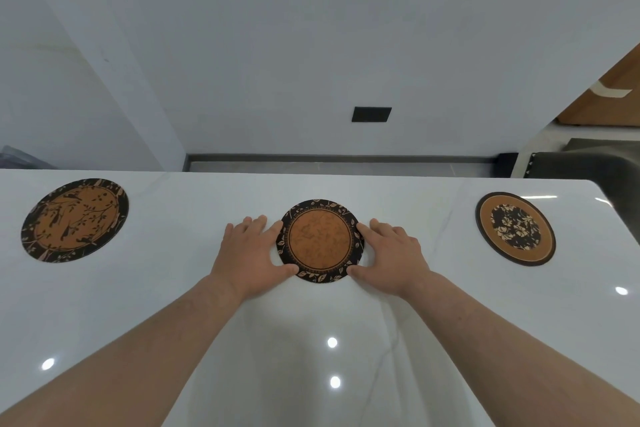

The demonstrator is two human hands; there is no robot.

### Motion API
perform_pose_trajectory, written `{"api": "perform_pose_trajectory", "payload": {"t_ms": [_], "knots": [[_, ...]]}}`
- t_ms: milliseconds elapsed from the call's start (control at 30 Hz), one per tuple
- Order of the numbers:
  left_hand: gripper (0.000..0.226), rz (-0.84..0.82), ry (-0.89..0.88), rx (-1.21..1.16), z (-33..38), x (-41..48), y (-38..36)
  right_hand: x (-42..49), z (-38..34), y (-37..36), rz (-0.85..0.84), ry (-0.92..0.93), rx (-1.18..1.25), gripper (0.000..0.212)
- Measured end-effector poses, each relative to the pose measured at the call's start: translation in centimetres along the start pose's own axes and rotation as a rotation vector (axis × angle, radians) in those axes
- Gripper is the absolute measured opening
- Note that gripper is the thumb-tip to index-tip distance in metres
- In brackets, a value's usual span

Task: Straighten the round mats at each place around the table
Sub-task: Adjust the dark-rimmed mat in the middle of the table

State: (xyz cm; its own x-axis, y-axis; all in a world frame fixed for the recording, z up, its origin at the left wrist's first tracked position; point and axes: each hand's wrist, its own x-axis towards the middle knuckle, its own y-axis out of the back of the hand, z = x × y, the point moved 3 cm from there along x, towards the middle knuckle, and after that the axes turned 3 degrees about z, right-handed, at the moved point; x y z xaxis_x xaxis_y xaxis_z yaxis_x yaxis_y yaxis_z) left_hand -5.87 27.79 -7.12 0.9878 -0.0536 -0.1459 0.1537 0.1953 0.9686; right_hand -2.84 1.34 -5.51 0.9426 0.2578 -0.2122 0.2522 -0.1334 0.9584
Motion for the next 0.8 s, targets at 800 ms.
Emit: {"api": "perform_pose_trajectory", "payload": {"t_ms": [800], "knots": [[0.045, -0.214, 0.055, -0.165, -2.8, -3.6, 7.3, -2.8, -2.3, 5.8, -0.011, 0.098, 0.174, 0.044]]}}
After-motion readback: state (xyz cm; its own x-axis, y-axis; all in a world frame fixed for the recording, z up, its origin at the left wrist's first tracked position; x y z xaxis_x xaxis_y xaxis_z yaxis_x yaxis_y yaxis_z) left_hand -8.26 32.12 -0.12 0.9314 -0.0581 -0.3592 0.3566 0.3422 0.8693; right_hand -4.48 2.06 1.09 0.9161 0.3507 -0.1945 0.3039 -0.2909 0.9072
